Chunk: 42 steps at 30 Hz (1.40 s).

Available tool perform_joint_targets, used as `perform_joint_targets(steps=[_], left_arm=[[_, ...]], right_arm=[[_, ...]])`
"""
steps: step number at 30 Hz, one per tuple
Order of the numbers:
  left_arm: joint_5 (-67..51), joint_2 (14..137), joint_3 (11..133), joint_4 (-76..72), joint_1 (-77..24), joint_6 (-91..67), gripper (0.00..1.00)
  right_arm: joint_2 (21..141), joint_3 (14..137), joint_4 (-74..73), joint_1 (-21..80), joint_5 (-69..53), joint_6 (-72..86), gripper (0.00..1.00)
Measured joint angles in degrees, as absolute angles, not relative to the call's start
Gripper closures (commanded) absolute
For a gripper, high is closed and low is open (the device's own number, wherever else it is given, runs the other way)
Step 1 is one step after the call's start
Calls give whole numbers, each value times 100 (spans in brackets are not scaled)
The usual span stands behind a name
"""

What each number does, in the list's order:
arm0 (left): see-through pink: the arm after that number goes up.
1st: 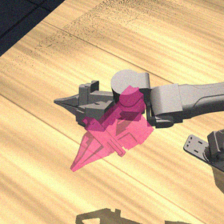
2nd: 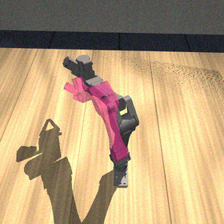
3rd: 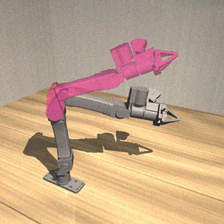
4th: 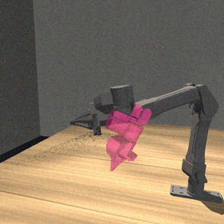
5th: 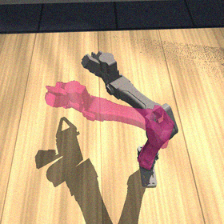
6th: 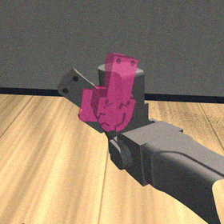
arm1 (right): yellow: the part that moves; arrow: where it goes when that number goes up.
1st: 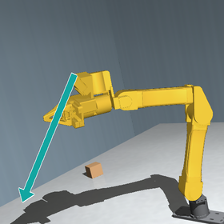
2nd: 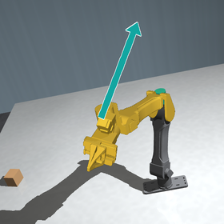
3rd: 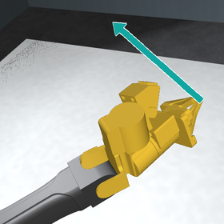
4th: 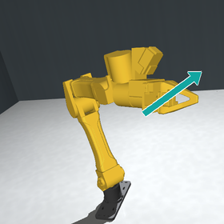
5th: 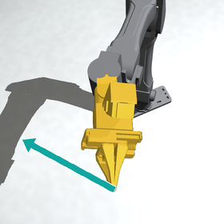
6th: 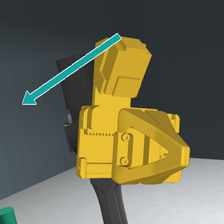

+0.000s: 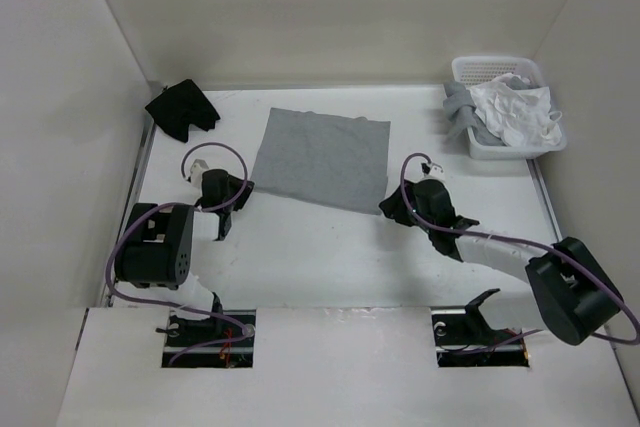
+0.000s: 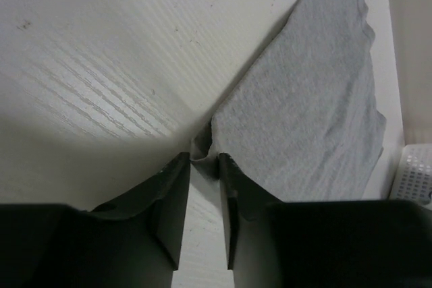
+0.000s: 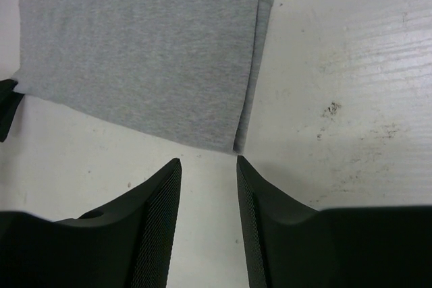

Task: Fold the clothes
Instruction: Fold the tank top

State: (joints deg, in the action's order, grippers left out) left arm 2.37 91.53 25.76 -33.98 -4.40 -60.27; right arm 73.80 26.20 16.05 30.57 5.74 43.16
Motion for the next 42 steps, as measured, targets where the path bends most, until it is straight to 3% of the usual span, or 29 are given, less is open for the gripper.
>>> perform_joint_targets(steps=[7,11,15,22,29,33,42], left_arm=[[250,9292,2589,-3479,-440,-6189,92],[255,9301,2589,-3492,-445,-6219,93],[259,9301,2589,-3492,-447,-6222,93],[259,9308,2589,-3496,-454,-6222,94],[259,9314,2589,-3516,-454,-6222,94],[259,9314,2589,-3516,-454,-6222,94],[261,9310,2578,-3518,-454,-6222,94]], right_arm=[[7865,2613,1772,3070,545,4805,52],[8224,2613,1883,2965,364,5098,56],[8475,2606,2235,2742,154,5360,67],[8868,2574,2840,2462,-268,5710,72],[8952,2576,2958,2324,-609,5852,62],[8868,2574,2862,2338,-600,5870,62],[8739,2626,2447,2451,-451,5828,75]])
